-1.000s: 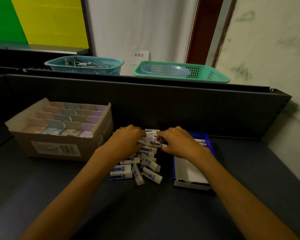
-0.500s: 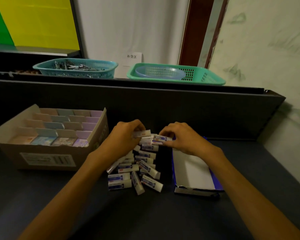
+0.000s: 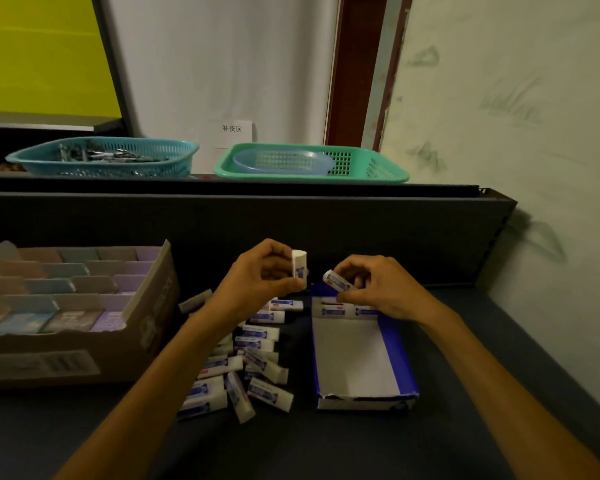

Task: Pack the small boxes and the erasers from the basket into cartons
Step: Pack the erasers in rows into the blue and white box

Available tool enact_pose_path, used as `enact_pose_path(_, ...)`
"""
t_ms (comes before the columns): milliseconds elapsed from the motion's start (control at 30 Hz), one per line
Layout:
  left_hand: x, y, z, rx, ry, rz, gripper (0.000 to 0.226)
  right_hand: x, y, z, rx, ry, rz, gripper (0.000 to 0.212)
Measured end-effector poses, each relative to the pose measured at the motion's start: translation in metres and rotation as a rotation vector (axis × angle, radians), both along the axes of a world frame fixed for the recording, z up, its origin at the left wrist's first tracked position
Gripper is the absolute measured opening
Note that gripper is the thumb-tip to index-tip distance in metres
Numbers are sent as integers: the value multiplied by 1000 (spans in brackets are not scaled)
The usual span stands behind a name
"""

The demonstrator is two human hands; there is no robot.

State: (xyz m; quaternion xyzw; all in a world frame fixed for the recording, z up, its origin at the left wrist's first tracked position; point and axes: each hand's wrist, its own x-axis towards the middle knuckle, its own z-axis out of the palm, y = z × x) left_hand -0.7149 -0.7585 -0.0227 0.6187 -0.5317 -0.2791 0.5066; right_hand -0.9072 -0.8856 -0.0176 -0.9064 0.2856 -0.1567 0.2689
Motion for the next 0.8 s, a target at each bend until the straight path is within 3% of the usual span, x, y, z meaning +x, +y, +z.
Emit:
enact_pose_path(467,-21,-23,-6,31,-31,-32,21,-25,-18,-5,62,-89,-4,31)
enact_pose_path(667,-28,-33,-12,56,-315,-36,28,-32,-23,-11,184,-149,-2,35)
enact_pose_path(800,-34,-40,-11,83,-470,-43,29,-36,-26,-12,275,-220,-5,26)
